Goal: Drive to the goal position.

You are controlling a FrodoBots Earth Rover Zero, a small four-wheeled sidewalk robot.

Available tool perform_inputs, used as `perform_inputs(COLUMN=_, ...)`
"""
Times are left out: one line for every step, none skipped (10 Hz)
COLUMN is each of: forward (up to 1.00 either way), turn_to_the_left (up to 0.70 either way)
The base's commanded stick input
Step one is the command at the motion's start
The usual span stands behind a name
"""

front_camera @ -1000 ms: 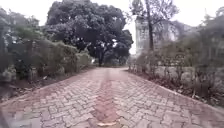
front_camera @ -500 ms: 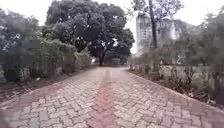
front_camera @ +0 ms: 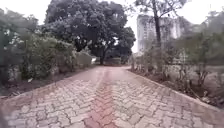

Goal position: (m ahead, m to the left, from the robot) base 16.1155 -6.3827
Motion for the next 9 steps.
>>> perform_inputs(forward=0.7, turn_to_the_left=0.0)
perform_inputs(forward=0.7, turn_to_the_left=0.0)
perform_inputs(forward=0.7, turn_to_the_left=0.0)
perform_inputs(forward=0.7, turn_to_the_left=0.0)
perform_inputs(forward=0.7, turn_to_the_left=0.0)
perform_inputs(forward=0.7, turn_to_the_left=0.0)
perform_inputs(forward=0.7, turn_to_the_left=0.0)
perform_inputs(forward=0.7, turn_to_the_left=0.0)
perform_inputs(forward=0.7, turn_to_the_left=0.0)
